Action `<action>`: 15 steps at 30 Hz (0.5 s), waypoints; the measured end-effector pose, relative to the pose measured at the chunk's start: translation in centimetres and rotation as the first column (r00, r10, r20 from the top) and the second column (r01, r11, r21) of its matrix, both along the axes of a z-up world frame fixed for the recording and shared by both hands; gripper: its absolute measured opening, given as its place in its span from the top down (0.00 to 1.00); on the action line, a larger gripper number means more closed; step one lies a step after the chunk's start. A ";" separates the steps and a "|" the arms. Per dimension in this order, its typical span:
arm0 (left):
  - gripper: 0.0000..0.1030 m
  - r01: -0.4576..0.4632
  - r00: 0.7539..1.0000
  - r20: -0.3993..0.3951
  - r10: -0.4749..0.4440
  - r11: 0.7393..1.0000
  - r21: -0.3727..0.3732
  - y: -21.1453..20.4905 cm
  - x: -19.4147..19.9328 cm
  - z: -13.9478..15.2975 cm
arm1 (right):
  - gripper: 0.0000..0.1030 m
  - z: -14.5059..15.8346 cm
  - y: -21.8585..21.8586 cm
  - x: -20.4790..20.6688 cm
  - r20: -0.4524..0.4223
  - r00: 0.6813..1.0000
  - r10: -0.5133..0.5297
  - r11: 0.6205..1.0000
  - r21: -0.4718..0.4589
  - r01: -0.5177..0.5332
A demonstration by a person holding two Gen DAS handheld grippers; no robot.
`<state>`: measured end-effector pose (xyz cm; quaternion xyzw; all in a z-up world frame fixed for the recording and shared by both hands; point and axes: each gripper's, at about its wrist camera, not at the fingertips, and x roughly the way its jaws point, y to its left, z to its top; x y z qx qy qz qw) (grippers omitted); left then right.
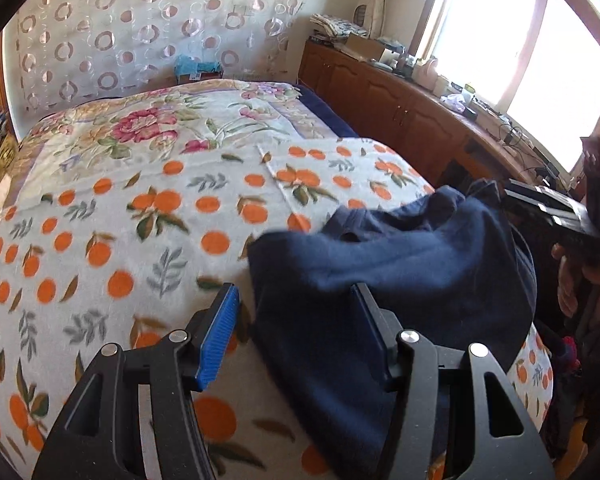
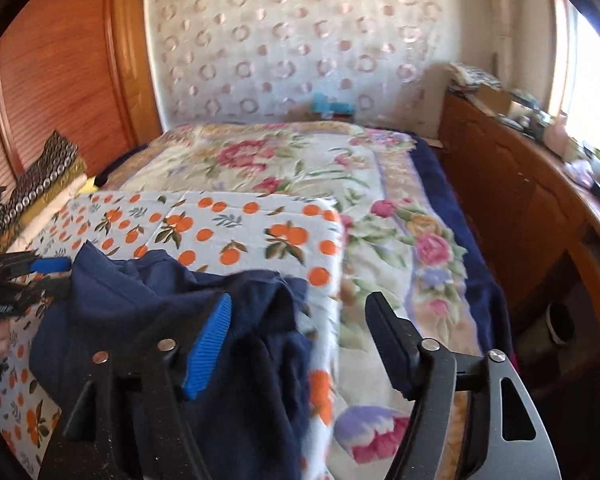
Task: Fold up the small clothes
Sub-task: 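Grasp the folded navy shirt with the left tool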
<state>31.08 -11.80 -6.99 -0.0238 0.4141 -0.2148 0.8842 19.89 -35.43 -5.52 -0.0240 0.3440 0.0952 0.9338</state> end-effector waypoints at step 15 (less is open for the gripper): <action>0.81 -0.023 1.000 -0.007 0.023 1.000 -0.019 1.5 0.6 -0.5 | 0.29 -2.0 0.4 -3.4 -0.123 0.992 0.015 0.998 0.068 -0.007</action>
